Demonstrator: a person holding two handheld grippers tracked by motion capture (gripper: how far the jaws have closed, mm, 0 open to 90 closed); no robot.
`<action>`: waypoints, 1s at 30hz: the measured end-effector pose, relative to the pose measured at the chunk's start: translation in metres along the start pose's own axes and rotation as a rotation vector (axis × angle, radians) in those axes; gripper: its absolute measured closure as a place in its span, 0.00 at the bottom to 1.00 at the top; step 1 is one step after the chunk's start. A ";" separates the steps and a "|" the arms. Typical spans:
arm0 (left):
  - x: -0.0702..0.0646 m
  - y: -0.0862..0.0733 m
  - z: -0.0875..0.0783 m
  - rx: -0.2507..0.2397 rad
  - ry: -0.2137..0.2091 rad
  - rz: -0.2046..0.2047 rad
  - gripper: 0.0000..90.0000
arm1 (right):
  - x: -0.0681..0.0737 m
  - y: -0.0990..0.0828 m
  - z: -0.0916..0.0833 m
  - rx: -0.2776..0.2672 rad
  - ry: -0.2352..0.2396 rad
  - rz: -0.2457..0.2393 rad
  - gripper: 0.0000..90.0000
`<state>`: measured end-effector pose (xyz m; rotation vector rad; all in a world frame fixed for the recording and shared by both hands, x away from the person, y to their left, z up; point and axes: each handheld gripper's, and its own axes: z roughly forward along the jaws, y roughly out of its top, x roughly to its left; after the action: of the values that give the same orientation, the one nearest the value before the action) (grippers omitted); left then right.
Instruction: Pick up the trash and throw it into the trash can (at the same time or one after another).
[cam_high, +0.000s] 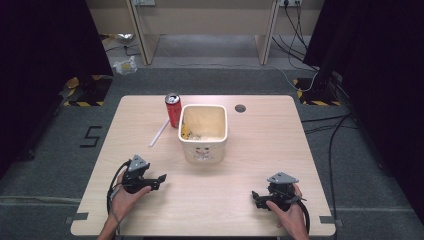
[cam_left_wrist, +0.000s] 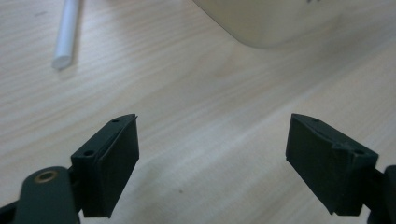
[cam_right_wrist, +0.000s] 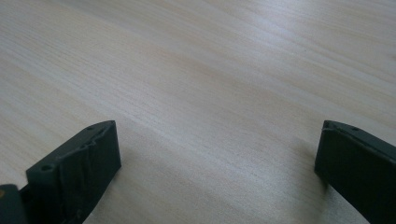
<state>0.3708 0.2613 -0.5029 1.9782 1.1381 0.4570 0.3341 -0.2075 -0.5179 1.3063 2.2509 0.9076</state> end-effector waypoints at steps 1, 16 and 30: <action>0.003 0.003 0.000 -0.005 0.003 -0.004 0.19 | 0.000 0.000 0.000 0.000 0.000 0.002 0.00; 0.027 0.040 0.014 -0.037 0.039 -0.036 0.20 | 0.000 0.000 0.000 0.001 0.002 -0.003 0.00; 0.042 0.068 0.032 -0.075 0.052 -0.067 0.20 | -0.001 0.001 0.001 0.001 0.003 -0.006 0.00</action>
<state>0.4512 0.2633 -0.4731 1.8671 1.1987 0.5112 0.3351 -0.2076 -0.5179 1.2980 2.2570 0.9076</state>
